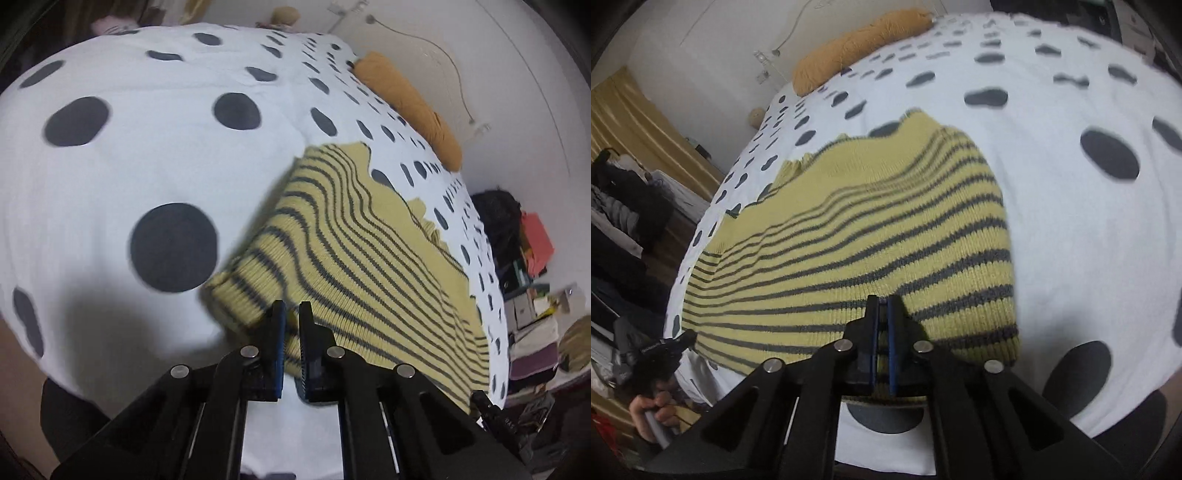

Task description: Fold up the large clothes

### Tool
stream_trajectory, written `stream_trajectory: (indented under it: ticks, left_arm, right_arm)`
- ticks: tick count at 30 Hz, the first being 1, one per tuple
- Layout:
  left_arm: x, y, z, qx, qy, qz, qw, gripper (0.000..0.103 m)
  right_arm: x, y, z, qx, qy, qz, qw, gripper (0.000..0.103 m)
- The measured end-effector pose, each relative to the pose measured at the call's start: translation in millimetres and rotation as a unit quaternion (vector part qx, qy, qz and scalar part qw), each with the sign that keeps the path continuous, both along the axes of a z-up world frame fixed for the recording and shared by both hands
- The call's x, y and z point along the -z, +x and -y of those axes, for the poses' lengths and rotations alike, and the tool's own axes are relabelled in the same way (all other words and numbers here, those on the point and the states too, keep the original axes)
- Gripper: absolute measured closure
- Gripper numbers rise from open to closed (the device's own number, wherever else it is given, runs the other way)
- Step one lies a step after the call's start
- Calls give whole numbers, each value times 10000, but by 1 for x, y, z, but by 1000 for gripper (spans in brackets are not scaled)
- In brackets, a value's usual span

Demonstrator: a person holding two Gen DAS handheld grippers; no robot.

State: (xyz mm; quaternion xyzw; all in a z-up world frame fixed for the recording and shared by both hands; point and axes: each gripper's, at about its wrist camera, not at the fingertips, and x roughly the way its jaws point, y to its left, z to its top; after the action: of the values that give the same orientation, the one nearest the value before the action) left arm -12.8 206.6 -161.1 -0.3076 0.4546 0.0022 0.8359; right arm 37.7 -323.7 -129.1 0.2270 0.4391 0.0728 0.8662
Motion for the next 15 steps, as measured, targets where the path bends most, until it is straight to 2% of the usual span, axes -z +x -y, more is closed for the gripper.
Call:
stream_trajectory:
  ticks: [1,2,3,4,5,7,10,12,14,15]
  left_arm:
    - [-3,-5,0,-35,67,-13,10000,85]
    - [-6,-10,2,-80,203,-56,9997,51]
    - [-7,-16,6,-173,358,-130,9991,18]
    - [-7,-20,9,-212,392,-108,9989,15]
    - [-6,-24,12,-157,336,-48,9993,16]
    - [0,-24,20,53,162,-92,9998,16]
    - [14,-16,24,75,26,-222,9997,16]
    - [24,-8,21,-7,-147,-245,9996,16]
    - [33,-5,13,-201,-370,-172,9990,16]
    - [36,-4,8,-285,-534,-111,9981,16]
  right_arm:
    - [-7,-1,-4,-55,-48,79,9999,93]
    - [-13,1,-9,-130,-22,140,9998,91]
    - [-19,4,-15,-231,56,205,9995,85]
    - [-24,10,-24,-364,104,259,9989,77]
    - [-28,18,-34,-482,88,289,9984,75]
    - [-33,37,-60,-715,-34,326,9969,74]
    - [-30,69,-97,-1095,73,288,9935,74]
    - [-16,91,-118,-1293,-20,113,9915,74]
    - [9,110,-132,-1315,-494,-223,9898,74]
    - [22,116,-133,-1316,-625,-179,9892,77]
